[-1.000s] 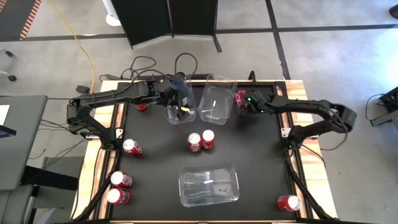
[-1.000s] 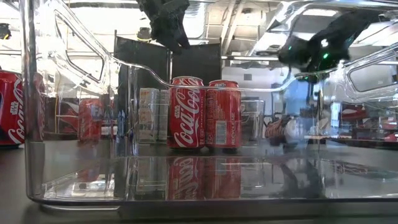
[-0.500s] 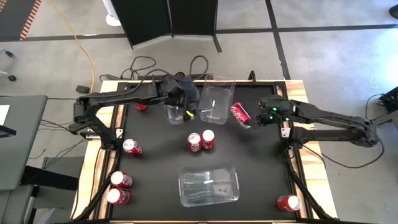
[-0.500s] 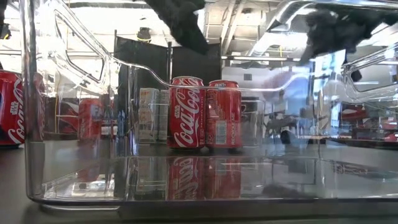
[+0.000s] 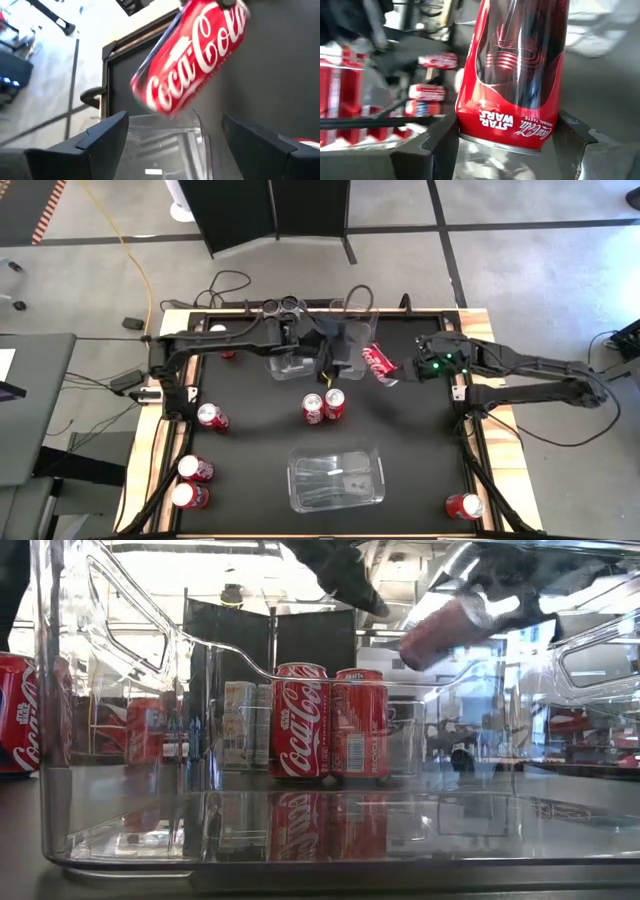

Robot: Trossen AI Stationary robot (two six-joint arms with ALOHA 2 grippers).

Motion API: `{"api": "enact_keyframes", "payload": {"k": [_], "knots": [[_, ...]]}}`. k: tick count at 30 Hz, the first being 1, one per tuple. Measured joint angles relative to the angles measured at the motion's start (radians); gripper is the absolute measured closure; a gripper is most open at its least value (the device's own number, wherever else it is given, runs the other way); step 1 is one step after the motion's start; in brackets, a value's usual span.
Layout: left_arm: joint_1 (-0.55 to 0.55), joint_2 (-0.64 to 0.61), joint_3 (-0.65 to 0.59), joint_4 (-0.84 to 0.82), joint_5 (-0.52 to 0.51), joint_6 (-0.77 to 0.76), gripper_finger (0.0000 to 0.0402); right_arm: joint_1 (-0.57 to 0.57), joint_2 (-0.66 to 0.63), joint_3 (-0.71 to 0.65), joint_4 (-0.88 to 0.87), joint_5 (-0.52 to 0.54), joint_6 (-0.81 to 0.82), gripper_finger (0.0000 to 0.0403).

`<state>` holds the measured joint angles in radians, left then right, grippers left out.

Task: Sort soda cans
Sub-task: Put the top red soda can into the top right transparent bin

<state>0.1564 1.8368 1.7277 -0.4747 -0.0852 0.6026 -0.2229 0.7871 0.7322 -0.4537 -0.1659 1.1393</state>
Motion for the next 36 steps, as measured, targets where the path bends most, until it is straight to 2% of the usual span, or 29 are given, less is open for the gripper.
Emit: {"api": "enact_keyframes", "payload": {"k": [7,15,20,25,32,36], "knots": [[-0.027,0.031,0.004,0.024,-0.101,0.111,0.0083,0.006,0.081,0.000,0.162,-0.104,0.012,0.0154],[-0.029,0.030,0.002,0.036,-0.145,0.119,0.0071,0.019,0.101,0.000,0.178,-0.146,0.013,0.0154],[-0.032,0.028,0.002,0.021,-0.157,0.066,0.0046,0.019,0.095,0.000,0.179,-0.153,0.008,0.0154],[-0.047,0.027,0.002,0.007,-0.174,0.103,0.0006,0.021,0.087,0.001,0.199,-0.191,-0.001,0.0154],[-0.068,0.030,0.002,0.038,-0.225,0.264,0.0006,0.021,0.088,0.002,0.287,-0.242,0.001,0.0154],[-0.069,0.030,0.002,0.047,-0.225,0.256,0.0009,0.019,0.089,0.002,0.287,-0.246,0.001,0.0153]]}}
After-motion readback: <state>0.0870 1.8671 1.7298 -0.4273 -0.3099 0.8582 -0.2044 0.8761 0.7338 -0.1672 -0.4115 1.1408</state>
